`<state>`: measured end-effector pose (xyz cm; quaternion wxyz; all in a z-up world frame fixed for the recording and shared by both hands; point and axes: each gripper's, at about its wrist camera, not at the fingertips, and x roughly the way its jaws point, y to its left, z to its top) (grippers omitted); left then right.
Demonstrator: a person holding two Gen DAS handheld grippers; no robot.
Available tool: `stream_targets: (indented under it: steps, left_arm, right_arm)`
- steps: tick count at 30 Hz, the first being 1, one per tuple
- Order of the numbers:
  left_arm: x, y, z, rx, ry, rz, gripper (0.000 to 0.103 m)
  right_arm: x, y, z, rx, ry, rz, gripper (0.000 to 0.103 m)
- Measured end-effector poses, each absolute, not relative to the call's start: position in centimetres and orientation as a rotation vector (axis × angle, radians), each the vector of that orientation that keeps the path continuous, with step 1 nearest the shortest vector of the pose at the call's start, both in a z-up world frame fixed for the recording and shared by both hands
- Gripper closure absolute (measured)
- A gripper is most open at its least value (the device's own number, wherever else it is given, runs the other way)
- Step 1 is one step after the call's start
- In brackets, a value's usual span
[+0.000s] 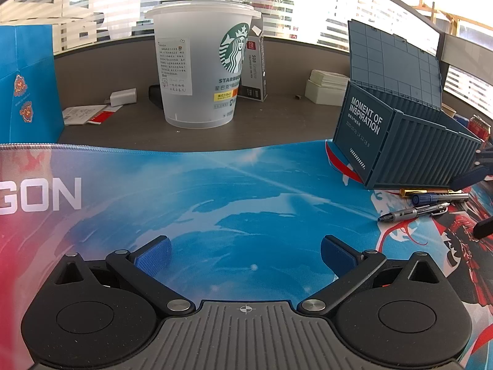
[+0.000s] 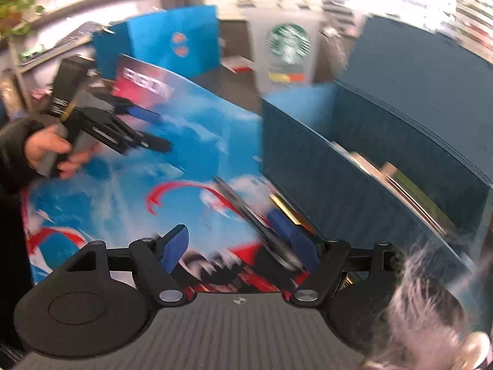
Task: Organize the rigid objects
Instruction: 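Move the right tool back to the black pen beside the box, then grasp the black pen upright with the right tool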
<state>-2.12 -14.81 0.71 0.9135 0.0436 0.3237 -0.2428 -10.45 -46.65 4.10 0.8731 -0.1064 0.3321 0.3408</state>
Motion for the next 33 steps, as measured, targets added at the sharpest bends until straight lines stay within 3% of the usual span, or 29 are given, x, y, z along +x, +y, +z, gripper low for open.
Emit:
stream_targets:
  steps: [3, 5, 7, 12, 19, 21, 23, 33]
  left_arm:
    - [-2.1, -14.8, 0.7, 0.09, 0.667, -0.5, 0.0]
    - [-2.1, -14.8, 0.7, 0.09, 0.667, -0.5, 0.0]
    - [-2.1, -14.8, 0.7, 0.089, 0.667, -0.5, 0.0]
    - [-2.1, -14.8, 0.7, 0.091, 0.667, -0.499, 0.0]
    - [-2.2, -14.8, 0.7, 0.096, 0.667, -0.498, 0.0]
    - [-2.2, -14.8, 0.7, 0.095, 0.667, -0.498, 0.0]
    - [-2.2, -14.8, 0.7, 0.097, 0.667, -0.497, 0.0]
    - [-2.2, -14.9, 0.7, 0.099, 0.667, -0.497, 0.0]
  right_arm:
    - [-9.2, -44.5, 3.7, -0.284, 0.693, 0.74, 0.037]
    - [-8.4, -43.2, 3.3, -0.326, 0.706, 0.762, 0.048]
    - [-7.6, -42.3, 2.6, -0.364, 0.727, 0.766, 0.053]
    - [-6.4, -41.4, 2.0, -0.427, 0.751, 0.739, 0.053]
    - [-6.2, -42.3, 1.9, -0.3, 0.832, 0.689, 0.056]
    - [-6.5, -42.7, 2.0, -0.232, 0.844, 0.599, 0.068]
    - [-6.9, -43.2, 2.2, -0.186, 0.861, 0.53, 0.089]
    - [-10.0, -41.6, 2.4, -0.342, 0.841, 0.516, 0.094]
